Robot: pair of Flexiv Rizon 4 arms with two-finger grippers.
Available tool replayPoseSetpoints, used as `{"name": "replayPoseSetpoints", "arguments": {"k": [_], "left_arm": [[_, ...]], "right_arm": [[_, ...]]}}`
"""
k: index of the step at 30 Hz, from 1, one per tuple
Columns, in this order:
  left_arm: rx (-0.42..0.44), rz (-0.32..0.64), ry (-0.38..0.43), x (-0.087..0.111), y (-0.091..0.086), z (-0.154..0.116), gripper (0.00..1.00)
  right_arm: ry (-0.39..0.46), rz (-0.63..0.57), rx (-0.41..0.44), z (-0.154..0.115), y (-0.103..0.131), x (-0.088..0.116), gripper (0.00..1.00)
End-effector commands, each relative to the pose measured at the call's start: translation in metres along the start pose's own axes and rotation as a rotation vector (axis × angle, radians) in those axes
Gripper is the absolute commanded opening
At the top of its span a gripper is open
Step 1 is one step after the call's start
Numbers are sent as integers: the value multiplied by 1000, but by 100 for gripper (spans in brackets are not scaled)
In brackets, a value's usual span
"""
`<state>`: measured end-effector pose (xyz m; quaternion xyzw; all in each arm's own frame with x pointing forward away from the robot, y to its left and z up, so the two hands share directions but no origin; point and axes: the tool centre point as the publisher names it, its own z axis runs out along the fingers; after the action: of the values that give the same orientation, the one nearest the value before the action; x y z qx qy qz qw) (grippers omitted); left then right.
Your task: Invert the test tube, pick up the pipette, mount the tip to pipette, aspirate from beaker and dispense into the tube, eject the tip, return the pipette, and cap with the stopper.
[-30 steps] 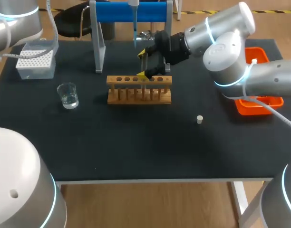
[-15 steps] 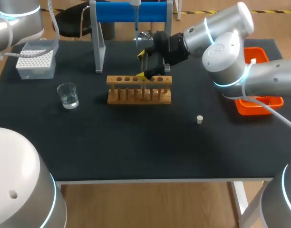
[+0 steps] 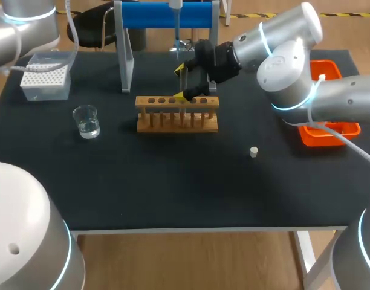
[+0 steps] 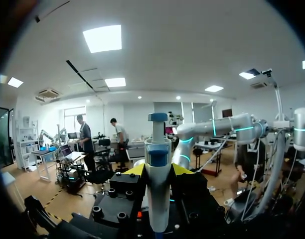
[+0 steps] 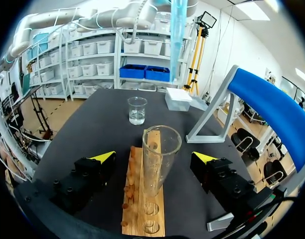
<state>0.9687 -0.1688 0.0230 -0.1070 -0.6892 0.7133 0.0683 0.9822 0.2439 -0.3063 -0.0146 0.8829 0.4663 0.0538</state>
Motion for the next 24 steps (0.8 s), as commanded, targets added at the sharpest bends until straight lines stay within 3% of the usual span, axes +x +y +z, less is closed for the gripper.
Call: {"name": "replayPoseSetpoints", "arguments": {"k": [1,24], "left_arm": [[3,-6,16,-7,4,1,0],[21,-43,36,-13,17,8,0]], "right_arm": [[5,0,4,-1,0,-1,100],[5,0,4,-1,0,-1,100]]}}
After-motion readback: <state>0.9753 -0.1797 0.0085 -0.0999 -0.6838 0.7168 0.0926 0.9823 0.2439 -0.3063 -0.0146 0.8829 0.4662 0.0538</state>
